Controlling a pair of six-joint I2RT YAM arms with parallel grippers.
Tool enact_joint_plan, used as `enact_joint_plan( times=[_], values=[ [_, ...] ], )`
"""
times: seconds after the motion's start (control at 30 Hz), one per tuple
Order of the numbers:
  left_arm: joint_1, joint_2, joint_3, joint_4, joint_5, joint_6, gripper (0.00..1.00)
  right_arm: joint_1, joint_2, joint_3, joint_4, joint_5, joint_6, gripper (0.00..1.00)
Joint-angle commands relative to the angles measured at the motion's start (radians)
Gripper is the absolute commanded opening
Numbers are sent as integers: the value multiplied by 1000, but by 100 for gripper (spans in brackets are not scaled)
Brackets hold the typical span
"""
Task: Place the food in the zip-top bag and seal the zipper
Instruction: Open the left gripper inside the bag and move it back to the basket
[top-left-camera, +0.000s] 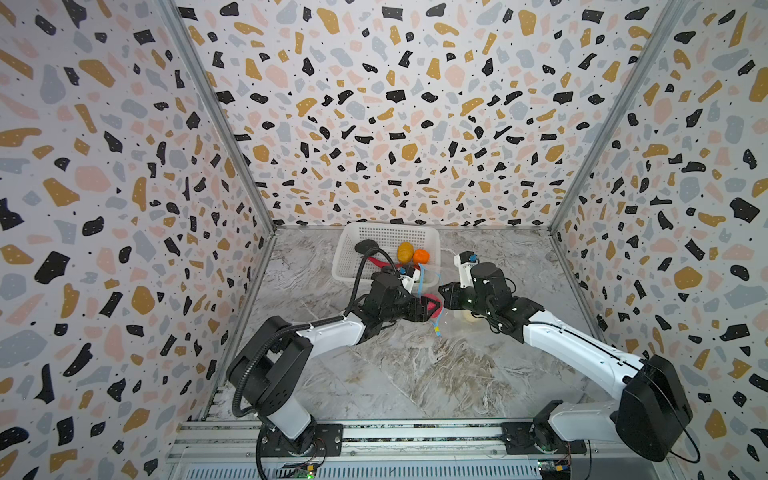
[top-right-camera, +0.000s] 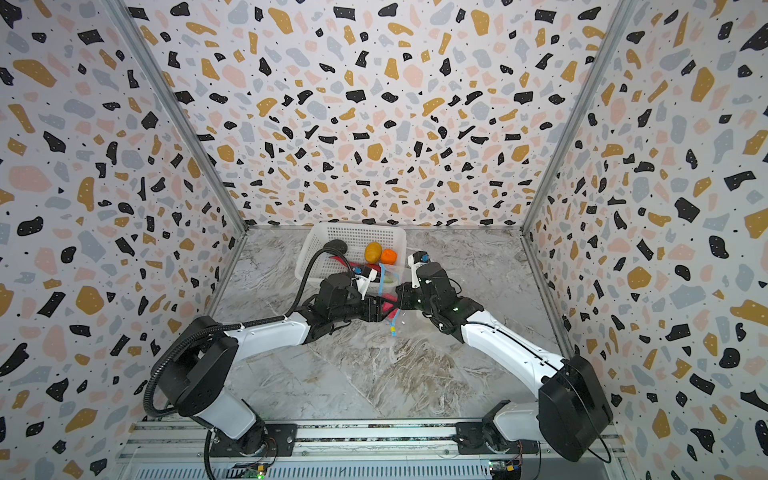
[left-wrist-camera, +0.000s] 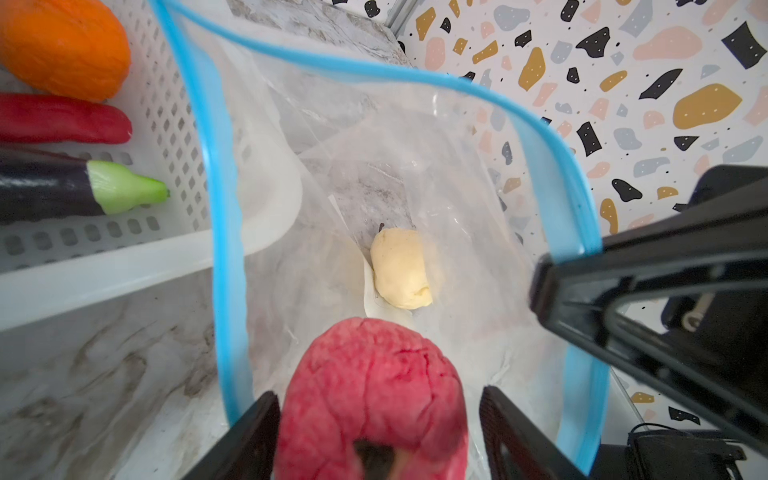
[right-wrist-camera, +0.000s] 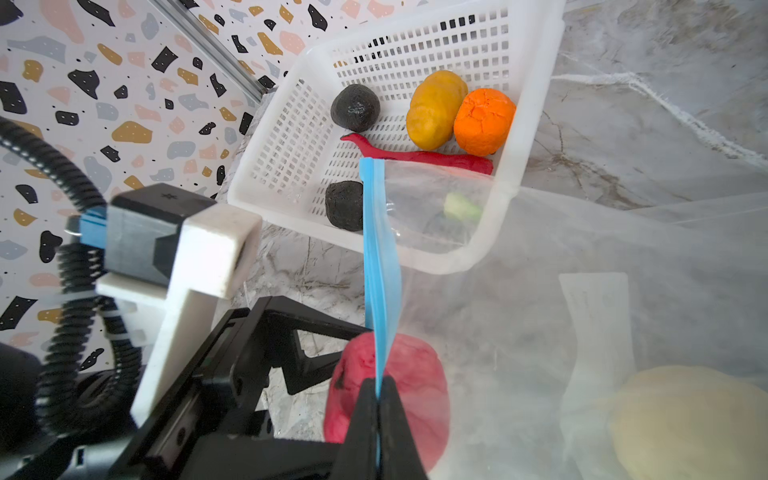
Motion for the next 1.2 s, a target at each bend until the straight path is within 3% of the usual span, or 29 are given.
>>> enact_joint_plan(
  times=[0.0, 0.27, 0.4, 0.53, 0.63, 0.87, 1.03, 1.17],
  values=[
    [-7, -16, 8, 10, -6, 26, 84, 5, -39, 21, 9, 1, 5, 0],
    [13, -86, 71, -110, -67, 82, 86, 4, -46, 24, -13, 13, 4, 0],
    [119, -57, 200, -276, -150, 93, 81, 5, -60, 5, -9, 22, 5, 0],
    [218, 60, 422, -495, -334, 89, 80, 5, -66, -13, 3, 26, 8, 0],
    [274, 226, 656, -695, -383, 110, 79, 3, -60, -5, 3, 24, 6, 0],
    [308, 485, 1032, -900, -496, 154, 79, -5, -53, 18, -4, 26, -10, 0],
    [327, 614, 1191, -974, -452, 154, 79, -13, -47, 14, -2, 18, -10, 0],
    [292, 627, 1190, -919, -388, 143, 80, -22, -41, 11, 7, 12, -10, 0]
  ],
)
